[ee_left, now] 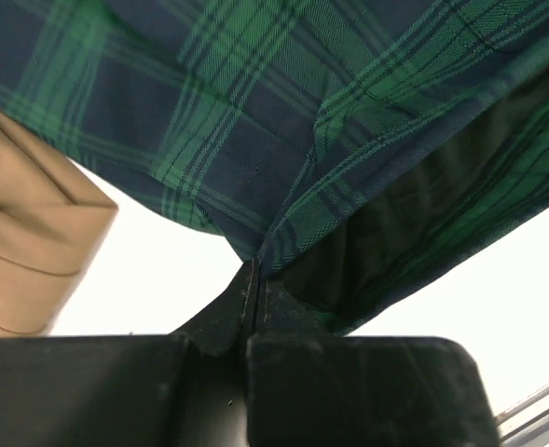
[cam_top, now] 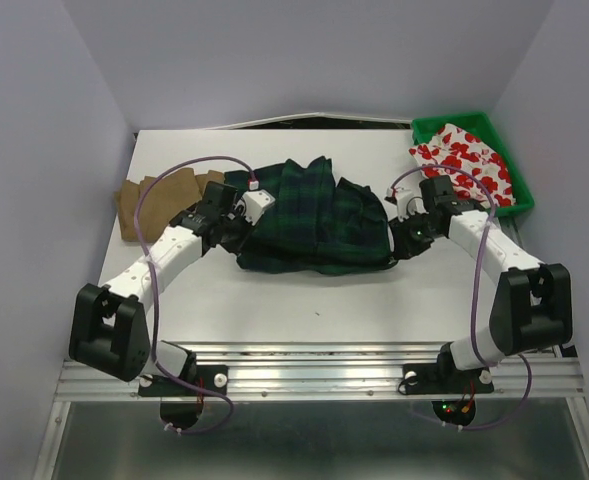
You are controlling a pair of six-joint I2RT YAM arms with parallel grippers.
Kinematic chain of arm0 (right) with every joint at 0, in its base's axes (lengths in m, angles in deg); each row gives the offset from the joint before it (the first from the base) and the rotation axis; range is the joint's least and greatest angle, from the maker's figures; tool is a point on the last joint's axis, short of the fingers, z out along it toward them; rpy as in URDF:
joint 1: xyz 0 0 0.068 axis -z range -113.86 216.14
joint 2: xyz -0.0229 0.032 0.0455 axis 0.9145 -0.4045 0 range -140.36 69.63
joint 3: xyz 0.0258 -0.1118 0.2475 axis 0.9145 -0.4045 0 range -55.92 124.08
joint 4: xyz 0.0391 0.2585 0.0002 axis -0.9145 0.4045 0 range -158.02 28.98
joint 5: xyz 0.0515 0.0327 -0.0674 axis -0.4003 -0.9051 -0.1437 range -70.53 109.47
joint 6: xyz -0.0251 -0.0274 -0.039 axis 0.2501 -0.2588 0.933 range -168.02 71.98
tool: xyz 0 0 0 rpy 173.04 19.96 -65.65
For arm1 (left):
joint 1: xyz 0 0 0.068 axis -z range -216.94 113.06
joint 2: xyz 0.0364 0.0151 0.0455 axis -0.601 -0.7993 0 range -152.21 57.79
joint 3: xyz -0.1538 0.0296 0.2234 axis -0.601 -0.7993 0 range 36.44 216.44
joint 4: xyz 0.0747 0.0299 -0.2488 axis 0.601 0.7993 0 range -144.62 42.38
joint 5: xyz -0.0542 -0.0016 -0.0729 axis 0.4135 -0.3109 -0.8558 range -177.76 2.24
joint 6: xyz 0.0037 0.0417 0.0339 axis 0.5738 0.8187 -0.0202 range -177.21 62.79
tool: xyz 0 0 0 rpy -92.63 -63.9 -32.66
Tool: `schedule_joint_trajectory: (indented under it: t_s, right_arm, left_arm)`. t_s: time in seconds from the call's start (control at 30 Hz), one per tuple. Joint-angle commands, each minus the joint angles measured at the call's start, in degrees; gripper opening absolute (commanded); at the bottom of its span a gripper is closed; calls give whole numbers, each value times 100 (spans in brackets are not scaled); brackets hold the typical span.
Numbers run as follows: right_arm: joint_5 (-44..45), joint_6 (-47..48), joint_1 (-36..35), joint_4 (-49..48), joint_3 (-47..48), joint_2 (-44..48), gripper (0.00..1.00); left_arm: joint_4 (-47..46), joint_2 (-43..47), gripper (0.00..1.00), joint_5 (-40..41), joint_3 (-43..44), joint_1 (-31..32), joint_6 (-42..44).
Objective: Fold and stack the skirts
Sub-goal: Flatten the skirt out
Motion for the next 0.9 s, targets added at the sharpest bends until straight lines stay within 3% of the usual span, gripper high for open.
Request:
schedule_joint_trajectory:
  t_s: [0.0,0.07,0.1,0.33,0.43,0.47,0.57,0.6,0.63,0.77,0.87]
  right_arm:
    - [447,-134,120,-369,-84,0,41]
    - [332,-91,68,-370,-66,-35,55]
    - [245,-38,67,-361,-75,-35,57]
    - [-537,533,67,26,-233,88,51]
    - [-801,464,67,-44,-312,97,35]
    - [-767,411,15,-105,-321,71,22]
    - [-539,289,14,-273,-269,-105,5]
    - [-260,235,14,-430,-225,-114,1]
    - [-127,174,14,-510,-111,-88,1]
    - [104,374,14,-730,179,315,1]
    - [-291,638,14,-669,311,632,1]
  left_arm:
    - [-35,-90,8,395,57,-277,-87]
    - [-61,-248,14,360,127,-277,-184]
    - [-70,-292,16,299,197,-277,-210]
    - [-9,-618,19,114,496,-277,-377]
    - [35,-671,18,26,575,-277,-403]
    - [27,-688,17,17,576,-277,-412]
    - [26,-697,11,61,672,-277,-491]
    - [35,-697,5,130,768,-277,-500]
    - [61,-688,1,192,839,-286,-492]
    - [307,-645,0,193,1164,-286,8]
    - [587,-434,0,-437,1217,-286,787]
